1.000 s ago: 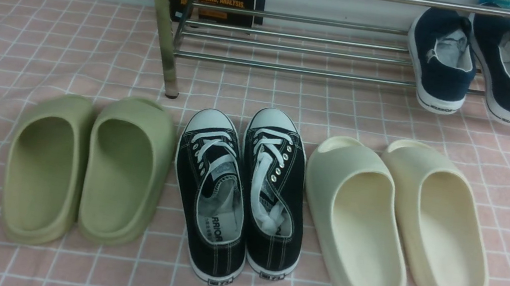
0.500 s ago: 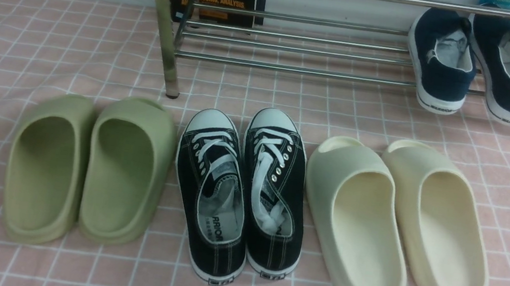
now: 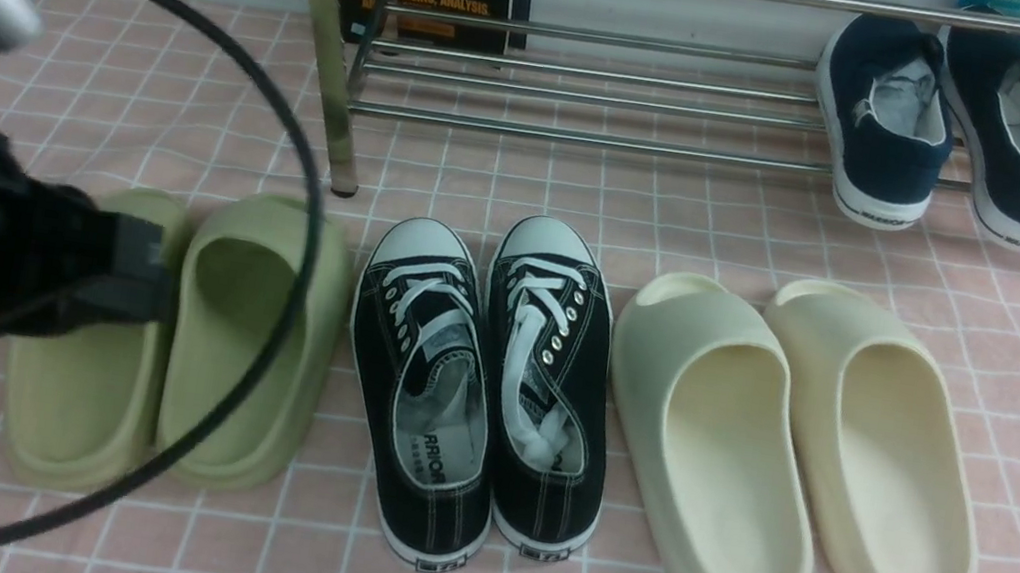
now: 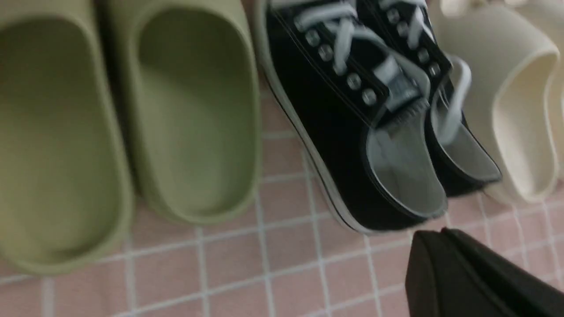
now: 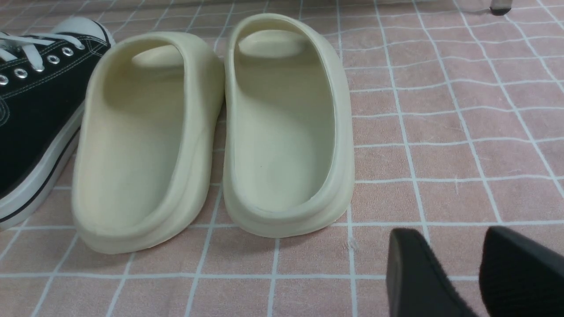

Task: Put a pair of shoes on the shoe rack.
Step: Use the left arm to grab the shoe closest to it

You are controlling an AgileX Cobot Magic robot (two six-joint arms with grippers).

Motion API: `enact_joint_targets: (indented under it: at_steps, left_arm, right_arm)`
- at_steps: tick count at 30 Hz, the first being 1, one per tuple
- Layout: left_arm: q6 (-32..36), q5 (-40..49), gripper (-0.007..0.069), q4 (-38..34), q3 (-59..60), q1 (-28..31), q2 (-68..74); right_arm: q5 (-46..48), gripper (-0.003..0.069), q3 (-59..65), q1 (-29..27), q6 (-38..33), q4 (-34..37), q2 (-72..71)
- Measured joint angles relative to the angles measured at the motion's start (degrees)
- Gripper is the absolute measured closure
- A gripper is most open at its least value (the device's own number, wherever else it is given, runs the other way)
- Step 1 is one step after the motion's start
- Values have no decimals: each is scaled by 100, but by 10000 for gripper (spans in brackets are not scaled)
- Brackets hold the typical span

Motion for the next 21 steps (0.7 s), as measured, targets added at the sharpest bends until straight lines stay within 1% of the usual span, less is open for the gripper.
enact_joint_targets:
  at_steps: [2,3,4,5,6,7,9,10,11,14,15,16,17,18,20,21]
  left_arm:
    - [324,102,559,-353,-37,-259,403]
    - [359,102,550,-414,-37,-294,476]
    - [578,14,510,-561,-44,-598,694]
    - [660,-123,471,-614,-56,-907,846]
    - [710,-317,434,-626,-63,-1174,958]
    - [711,-360,434,-626,-63,-1228,958]
    - [586,-1062,316,-368,-70,-1852,1251]
    - [586,-1062,308,-331,-70,-1892,1269]
    - [253,-1496,241,27,-70,-2200,1437]
    - [-560,-2038,145,923,-70,-2501,1773]
    - [-621,-2093,137,1053,-70,-2512,1818]
    - [-865,-2167,127,1247,-70,-2556,1887]
    - [-1288,-2317,115,1762,-70,-2600,2047]
    - [-1687,-2458,111,2131,-70,-2612,2194]
    - [-2125,-2644,116,2611,-70,-2617,2378]
    - [-2167,-2668,118,2700,-70,-2617,2417]
  right_arm:
    - [0,421,0,0,0,0,0]
    - [0,421,0,0,0,0,0]
    - [0,421,0,0,0,0,0]
    - [0,421,0,0,0,0,0]
    - [0,421,0,0,0,0,0]
    - [0,421,0,0,0,0,0]
    - [0,421,0,0,0,0,0]
    - [0,421,0,0,0,0,0]
    - [0,421,0,0,0,0,0]
    - [0,421,0,0,0,0,0]
    - [0,421,0,0,0,0,0]
    - [0,421,0,0,0,0,0]
    - [0,421,0,0,0,0,0]
    - [0,421,0,0,0,0,0]
    - [0,421,0,0,0,0,0]
    - [0,421,0,0,0,0,0]
